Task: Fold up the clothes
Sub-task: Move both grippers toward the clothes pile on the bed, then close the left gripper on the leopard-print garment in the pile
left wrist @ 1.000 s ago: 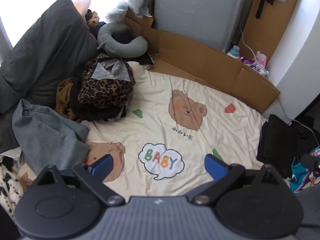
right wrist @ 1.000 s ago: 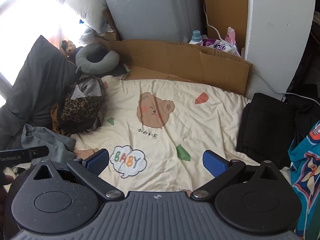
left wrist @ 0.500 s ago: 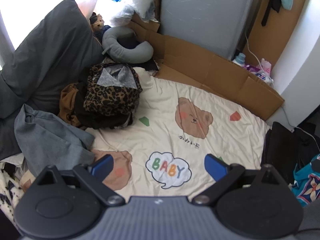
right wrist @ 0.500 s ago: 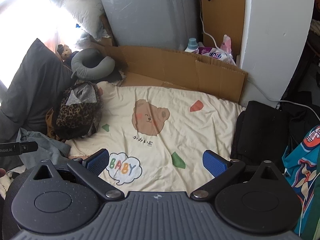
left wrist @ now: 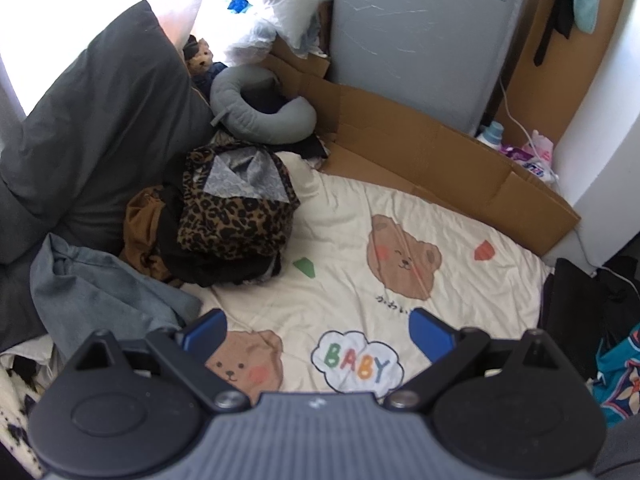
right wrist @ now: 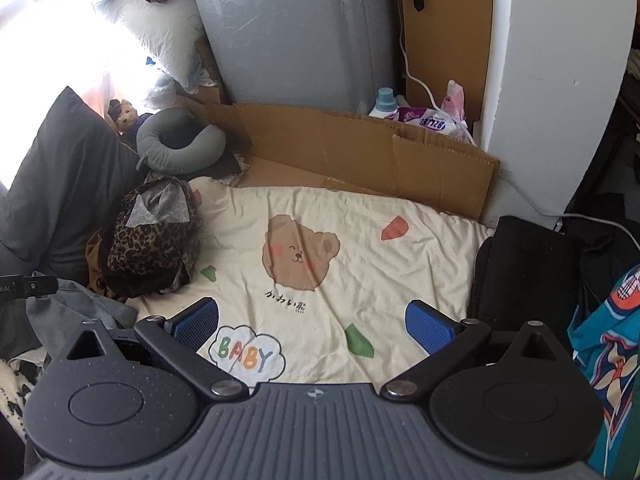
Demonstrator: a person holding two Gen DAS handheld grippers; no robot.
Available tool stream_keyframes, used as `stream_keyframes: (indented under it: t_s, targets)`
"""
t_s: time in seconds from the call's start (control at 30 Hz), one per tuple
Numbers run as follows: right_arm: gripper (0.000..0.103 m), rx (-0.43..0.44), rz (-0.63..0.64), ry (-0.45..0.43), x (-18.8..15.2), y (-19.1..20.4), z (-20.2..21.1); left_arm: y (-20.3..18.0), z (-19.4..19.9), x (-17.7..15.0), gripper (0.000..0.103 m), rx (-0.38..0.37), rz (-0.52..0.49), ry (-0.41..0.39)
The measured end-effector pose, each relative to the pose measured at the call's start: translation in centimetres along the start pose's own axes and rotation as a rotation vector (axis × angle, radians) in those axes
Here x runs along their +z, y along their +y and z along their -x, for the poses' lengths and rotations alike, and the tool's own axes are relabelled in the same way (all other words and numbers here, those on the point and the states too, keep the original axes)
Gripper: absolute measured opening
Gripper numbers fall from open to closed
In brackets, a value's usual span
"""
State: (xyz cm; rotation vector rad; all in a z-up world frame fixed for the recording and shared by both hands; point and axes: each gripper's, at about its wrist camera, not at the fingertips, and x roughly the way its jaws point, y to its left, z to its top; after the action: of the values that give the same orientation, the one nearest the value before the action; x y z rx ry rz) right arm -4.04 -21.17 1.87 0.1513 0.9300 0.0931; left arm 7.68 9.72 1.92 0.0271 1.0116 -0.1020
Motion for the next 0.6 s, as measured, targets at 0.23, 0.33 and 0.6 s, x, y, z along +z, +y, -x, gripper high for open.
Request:
stream_keyframes:
  t_s: [0.23,0.33,0.6]
  targets:
    - [0.103,-0.010,0.047,-0.006,1.5,1.3,-1.3,1.3,-0.8,1.0,0.098,-0.006,0.005,-0.006]
    - [0.103,-0.003,0.059,-0.004,1.8,1.7,-2.0,2.1,-0.8,1.4,0.098,-0.005,0.014,-0.016]
    - [0.103,0.015,0.157,-0.069,2.3,3.6,-3.1,4.5,-1.7,2.2,0.095,0.023,0.026,-0.032]
